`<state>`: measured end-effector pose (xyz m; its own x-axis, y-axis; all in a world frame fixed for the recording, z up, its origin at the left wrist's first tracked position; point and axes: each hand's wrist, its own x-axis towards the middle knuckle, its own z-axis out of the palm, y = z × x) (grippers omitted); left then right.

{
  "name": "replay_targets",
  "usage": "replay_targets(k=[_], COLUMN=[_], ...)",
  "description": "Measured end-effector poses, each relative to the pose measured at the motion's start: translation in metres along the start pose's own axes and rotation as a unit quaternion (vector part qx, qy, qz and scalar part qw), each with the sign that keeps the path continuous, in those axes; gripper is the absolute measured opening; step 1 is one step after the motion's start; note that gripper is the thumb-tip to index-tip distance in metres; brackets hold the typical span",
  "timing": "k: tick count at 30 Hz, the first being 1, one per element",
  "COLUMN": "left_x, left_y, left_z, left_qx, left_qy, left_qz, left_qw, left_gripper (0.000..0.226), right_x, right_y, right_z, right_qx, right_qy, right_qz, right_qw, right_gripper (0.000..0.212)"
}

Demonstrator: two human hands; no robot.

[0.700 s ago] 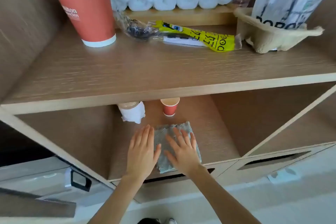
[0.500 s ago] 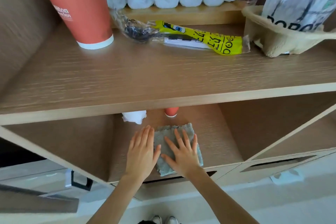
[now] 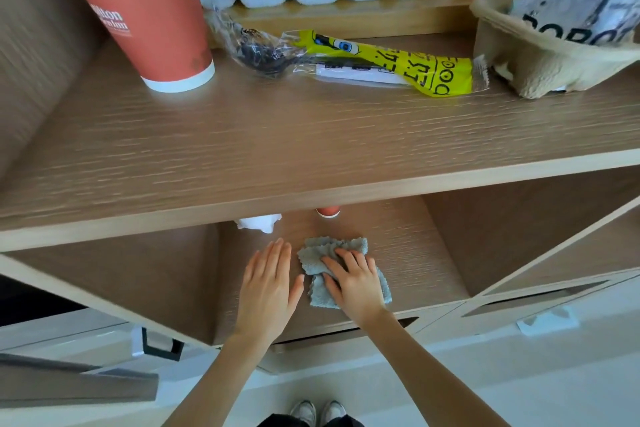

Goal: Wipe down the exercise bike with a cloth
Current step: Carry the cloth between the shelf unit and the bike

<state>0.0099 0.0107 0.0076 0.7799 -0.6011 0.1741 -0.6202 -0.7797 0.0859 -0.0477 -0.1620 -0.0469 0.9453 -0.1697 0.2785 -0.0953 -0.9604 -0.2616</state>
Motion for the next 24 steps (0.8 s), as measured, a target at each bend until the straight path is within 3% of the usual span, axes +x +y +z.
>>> replay_targets(k=[7,17,24], left_x=[0.001,0.002,-0.007], left_y=[-0.006,-0.012,-0.013], left_z=[-0.012,-0.024,-0.036], left_qx=[-0.015,-0.037,-0.031], left_qy=[-0.004,0.039,0.082], left_qz=[0.004,0.035,0.002], left_qw=[1.000,0.998,0.996], left_gripper=[0.058,0.058,0.056], right_x=[-0.005,0.003,0.019], right_y=[0.008,-0.012,-0.020], right_z=[-0.005,-0.052,-0.078], right_qx=[0.039,0.064,0.103], right_qy=[0.081,0.175,0.184], right_qz=[-0.073,-0.093,-0.140], right_qw=[0.993,0.978,0.967], right_gripper=[0.022,0.022,0.025])
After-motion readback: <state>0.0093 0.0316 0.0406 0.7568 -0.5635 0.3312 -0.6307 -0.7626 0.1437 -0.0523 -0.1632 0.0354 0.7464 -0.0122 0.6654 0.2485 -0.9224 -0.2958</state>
